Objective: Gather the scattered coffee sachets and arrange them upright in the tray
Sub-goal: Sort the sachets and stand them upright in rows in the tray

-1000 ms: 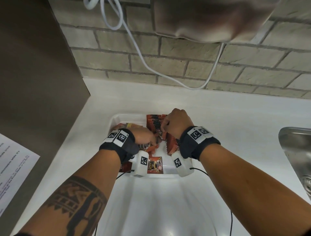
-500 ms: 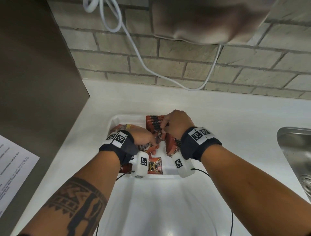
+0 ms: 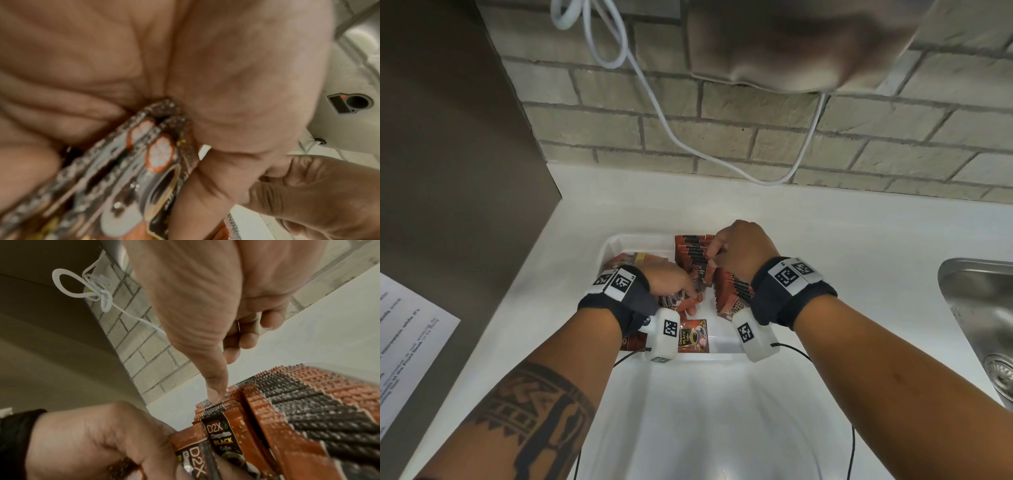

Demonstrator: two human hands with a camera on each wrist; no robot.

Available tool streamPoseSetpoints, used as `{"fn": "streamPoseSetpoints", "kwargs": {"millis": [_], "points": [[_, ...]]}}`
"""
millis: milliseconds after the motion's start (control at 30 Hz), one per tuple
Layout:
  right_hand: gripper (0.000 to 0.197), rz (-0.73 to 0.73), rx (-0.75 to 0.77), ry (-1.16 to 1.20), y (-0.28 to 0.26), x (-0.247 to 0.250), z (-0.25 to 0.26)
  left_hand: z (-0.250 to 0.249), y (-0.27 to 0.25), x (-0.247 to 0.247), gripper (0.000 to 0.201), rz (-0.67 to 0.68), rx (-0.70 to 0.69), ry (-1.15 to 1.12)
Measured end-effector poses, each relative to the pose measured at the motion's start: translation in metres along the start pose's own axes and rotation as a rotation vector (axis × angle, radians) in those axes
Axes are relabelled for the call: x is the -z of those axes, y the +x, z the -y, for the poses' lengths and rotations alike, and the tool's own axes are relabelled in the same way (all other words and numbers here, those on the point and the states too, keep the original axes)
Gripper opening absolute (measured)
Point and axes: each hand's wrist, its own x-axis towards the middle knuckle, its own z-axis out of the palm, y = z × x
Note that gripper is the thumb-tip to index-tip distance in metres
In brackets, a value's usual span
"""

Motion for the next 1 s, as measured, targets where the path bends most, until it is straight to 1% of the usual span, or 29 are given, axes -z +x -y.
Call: {"fn": "streamPoseSetpoints", "kwargs": {"millis": [33,100,133,167,200,233,300,333,433,533,633,700,767,867,933,1000], "points": [[0.023,-0.003,0.000,0.005,-0.001,0.000,0.000,0.001,0.000,0.001,0.031,0.003,-0.013,-0.010],[0.016,-0.016,-0.003,0.054,-0.003,0.001,0.000,0.001,-0.004,0.004,0.024,0.069,-0.035,0.016],[0.010,-0.020,-0.009,0.098,-0.005,0.002,0.001,0.002,-0.007,0.006,0.027,0.096,-0.043,-0.004],[0.004,-0.016,-0.010,0.147,-0.007,0.003,0.003,0.004,-0.010,0.009,0.033,0.112,-0.064,-0.071],[0.004,0.000,-0.004,0.186,-0.010,0.004,0.004,0.006,-0.011,0.011,0.041,0.111,-0.094,-0.179],[0.009,0.030,0.007,0.210,-0.012,0.005,0.006,0.009,-0.014,0.012,0.045,0.100,-0.136,-0.300],[0.013,0.084,0.019,0.236,-0.015,0.008,0.009,0.011,-0.020,0.013,0.038,0.061,-0.222,-0.473],[0.012,0.082,0.017,0.257,-0.016,0.009,0.010,0.011,-0.025,0.013,0.035,0.050,-0.265,-0.505],[0.009,0.039,0.008,0.362,-0.017,0.016,0.009,0.010,-0.035,0.013,0.032,0.025,-0.371,-0.507],[0.009,0.075,0.020,0.406,-0.021,0.022,0.011,0.012,-0.042,0.012,0.030,0.036,-0.434,-0.569],[0.006,0.080,0.023,0.436,-0.023,0.026,0.014,0.013,-0.047,0.011,0.032,0.061,-0.490,-0.539],[0.004,0.080,0.033,0.442,-0.025,0.029,0.017,0.012,-0.050,0.009,0.034,0.005,-0.490,-0.537],[0.006,0.083,0.048,0.400,-0.027,0.030,0.021,0.011,-0.050,0.007,0.037,-0.079,-0.503,-0.543],[0.009,0.061,0.054,0.379,-0.027,0.033,0.023,0.012,-0.052,0.006,0.041,-0.160,-0.500,-0.544],[0.004,-0.003,0.051,0.377,-0.026,0.035,0.022,0.013,-0.052,0.008,0.037,-0.174,-0.469,-0.437],[0.005,-0.066,0.049,0.330,-0.025,0.036,0.019,0.016,-0.053,0.011,0.031,-0.144,-0.374,-0.305]]}}
